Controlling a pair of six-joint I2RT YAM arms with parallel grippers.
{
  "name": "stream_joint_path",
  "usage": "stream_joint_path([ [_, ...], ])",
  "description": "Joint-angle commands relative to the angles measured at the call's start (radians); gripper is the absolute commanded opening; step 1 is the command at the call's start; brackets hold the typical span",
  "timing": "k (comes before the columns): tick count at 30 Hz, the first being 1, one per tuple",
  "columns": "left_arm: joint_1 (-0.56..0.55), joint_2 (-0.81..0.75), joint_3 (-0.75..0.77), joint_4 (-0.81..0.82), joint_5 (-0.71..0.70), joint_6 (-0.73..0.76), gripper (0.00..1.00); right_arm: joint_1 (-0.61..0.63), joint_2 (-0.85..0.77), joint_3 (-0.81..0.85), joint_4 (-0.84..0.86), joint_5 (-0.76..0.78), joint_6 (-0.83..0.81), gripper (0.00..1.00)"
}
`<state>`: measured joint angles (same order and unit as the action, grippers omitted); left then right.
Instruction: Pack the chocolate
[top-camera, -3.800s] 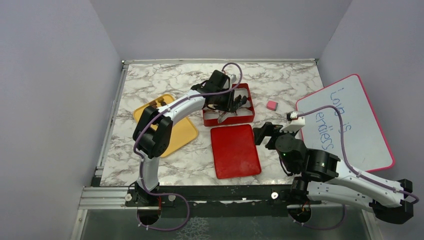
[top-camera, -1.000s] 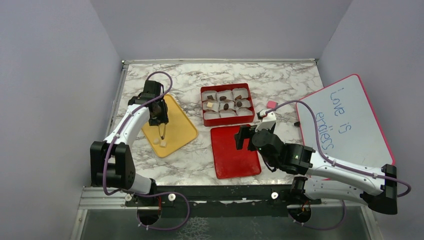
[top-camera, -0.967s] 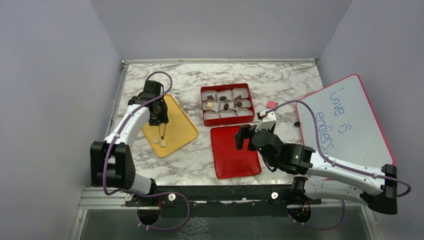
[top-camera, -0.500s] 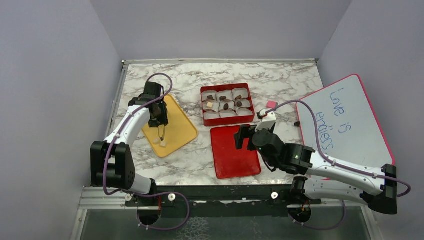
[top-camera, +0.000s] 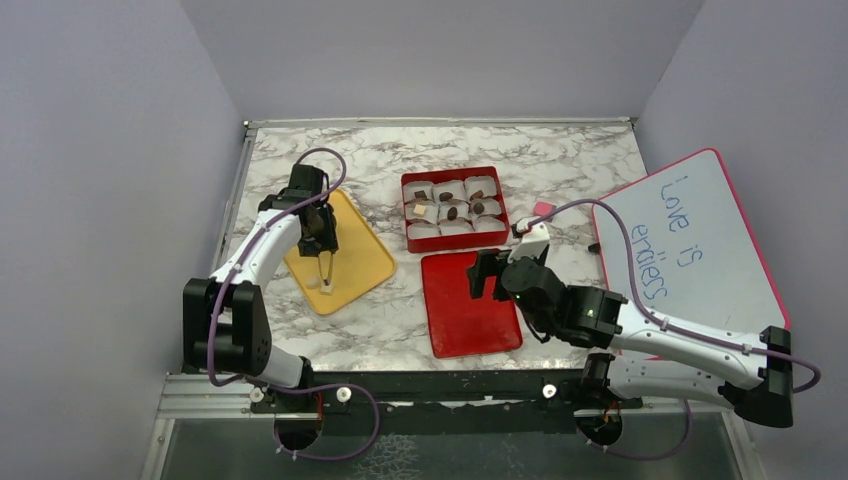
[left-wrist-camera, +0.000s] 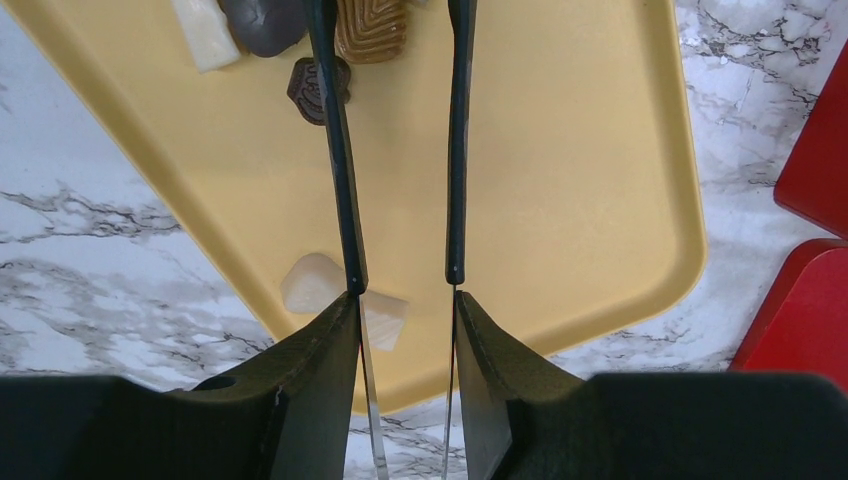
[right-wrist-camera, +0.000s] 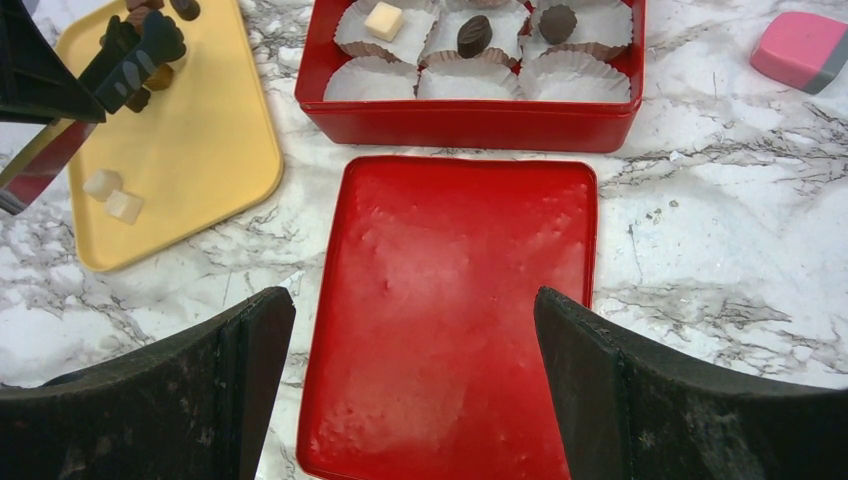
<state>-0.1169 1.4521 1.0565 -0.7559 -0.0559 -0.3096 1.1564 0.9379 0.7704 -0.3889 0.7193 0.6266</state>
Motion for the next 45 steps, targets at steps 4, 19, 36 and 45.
stream_joint_path([
  [4,0.007,0.034,0.056,0.024,0.127,0.02,0.38,-0.003,0.014,0.033,0.039,-0.004,-0.016,0.95],
  [19,0.007,0.03,0.076,0.032,0.185,0.024,0.23,-0.003,0.029,0.029,0.053,-0.004,-0.026,0.95],
  [36,0.005,-0.091,0.097,0.016,0.31,0.017,0.2,-0.003,0.011,0.019,0.047,-0.008,-0.01,0.95],
  [45,-0.04,-0.13,0.137,0.02,0.438,0.024,0.2,-0.003,0.006,0.015,0.041,-0.015,0.008,0.95],
])
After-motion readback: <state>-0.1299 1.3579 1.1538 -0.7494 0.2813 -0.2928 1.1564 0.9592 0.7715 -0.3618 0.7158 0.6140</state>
